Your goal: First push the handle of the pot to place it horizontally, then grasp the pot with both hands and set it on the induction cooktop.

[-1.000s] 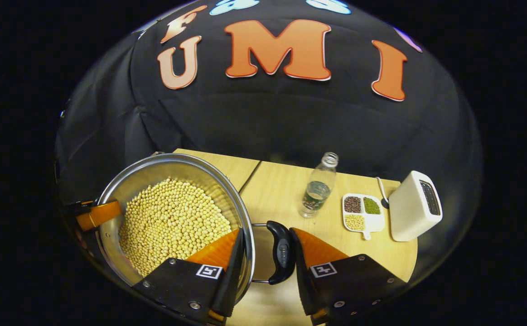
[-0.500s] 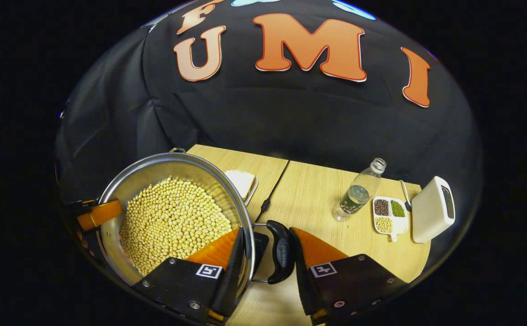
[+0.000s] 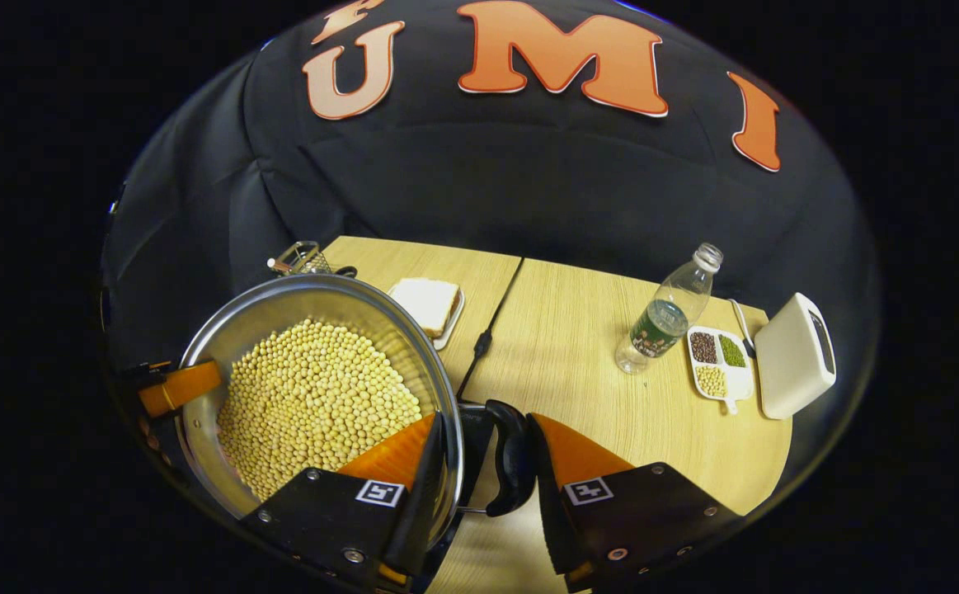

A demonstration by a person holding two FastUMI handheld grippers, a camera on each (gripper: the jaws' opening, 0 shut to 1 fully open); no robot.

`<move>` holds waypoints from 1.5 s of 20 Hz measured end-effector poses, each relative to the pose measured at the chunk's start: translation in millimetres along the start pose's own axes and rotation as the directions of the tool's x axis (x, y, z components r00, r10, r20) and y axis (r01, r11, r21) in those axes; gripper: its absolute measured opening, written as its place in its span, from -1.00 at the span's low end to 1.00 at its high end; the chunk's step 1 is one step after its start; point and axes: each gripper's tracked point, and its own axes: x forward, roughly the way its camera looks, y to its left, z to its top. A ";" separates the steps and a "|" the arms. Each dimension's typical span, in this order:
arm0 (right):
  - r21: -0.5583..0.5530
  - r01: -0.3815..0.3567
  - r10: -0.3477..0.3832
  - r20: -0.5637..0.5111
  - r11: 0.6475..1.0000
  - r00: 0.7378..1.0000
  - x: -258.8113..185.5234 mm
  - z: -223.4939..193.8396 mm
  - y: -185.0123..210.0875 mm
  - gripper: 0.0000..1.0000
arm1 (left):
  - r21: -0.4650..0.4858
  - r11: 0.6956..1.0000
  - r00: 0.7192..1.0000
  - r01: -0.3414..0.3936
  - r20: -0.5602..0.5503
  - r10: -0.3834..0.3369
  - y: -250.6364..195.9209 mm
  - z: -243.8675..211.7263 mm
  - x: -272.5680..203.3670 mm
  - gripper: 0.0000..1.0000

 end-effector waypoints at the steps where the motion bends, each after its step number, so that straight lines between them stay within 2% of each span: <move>1: 0.005 0.006 -0.006 -0.011 1.000 1.000 3.5 -4.7 -0.2 0.12 | 0.000 1.000 1.000 0.004 -0.017 -0.004 0.5 1.3 0.6 0.39; 2: 0.009 0.010 -0.010 -0.023 1.000 1.000 7.9 -9.2 -0.6 0.12 | -0.002 1.000 0.999 0.006 -0.034 -0.006 -0.7 -0.8 2.8 0.39; 3: 0.012 0.014 -0.014 -0.034 1.000 0.999 10.0 -10.7 1.2 0.04 | -0.003 1.000 0.999 0.006 -0.045 -0.007 -4.1 -1.5 9.9 0.39; 4: 0.011 0.018 -0.017 -0.042 1.000 0.999 10.5 -13.6 2.7 0.13 | -0.003 1.000 0.998 0.007 -0.055 -0.007 -6.5 -2.3 12.5 0.39; 14: 0.009 0.032 -0.032 -0.086 0.999 0.996 19.2 -24.6 8.2 0.13 | -0.010 1.000 0.995 0.015 -0.099 -0.016 -4.1 1.2 13.3 0.39; 19: -0.006 0.031 -0.031 -0.065 1.000 0.997 22.8 -24.5 7.4 0.12 | -0.029 0.999 0.995 0.017 -0.098 -0.020 -2.8 -3.6 13.3 0.40; 25: 0.008 -0.012 0.012 -0.029 1.000 0.999 12.2 -25.9 -5.0 0.36 | -0.076 0.997 0.997 0.003 -0.071 -0.008 0.8 -6.6 3.3 0.58; 26: 0.013 -0.026 0.026 -0.016 1.000 1.000 5.1 -25.9 -9.7 0.49 | -0.089 0.996 0.999 -0.002 -0.050 -0.002 3.1 -2.7 -2.6 0.76; 27: 0.018 -0.037 0.037 0.000 0.999 0.999 -4.5 -25.2 -16.0 0.54 | -0.103 0.995 1.000 -0.004 -0.014 0.003 5.4 4.4 -8.2 0.80; 28: 0.024 -0.047 0.046 0.026 0.999 0.999 -16.1 -20.2 -23.7 0.64 | -0.114 0.993 1.000 -0.006 0.014 0.008 6.3 10.9 -17.8 1.00; 30: 0.032 -0.026 0.023 0.086 0.999 0.996 -35.6 -11.2 -48.5 0.72 | -0.124 0.992 0.997 -0.021 0.066 0.029 9.1 21.7 -32.9 0.93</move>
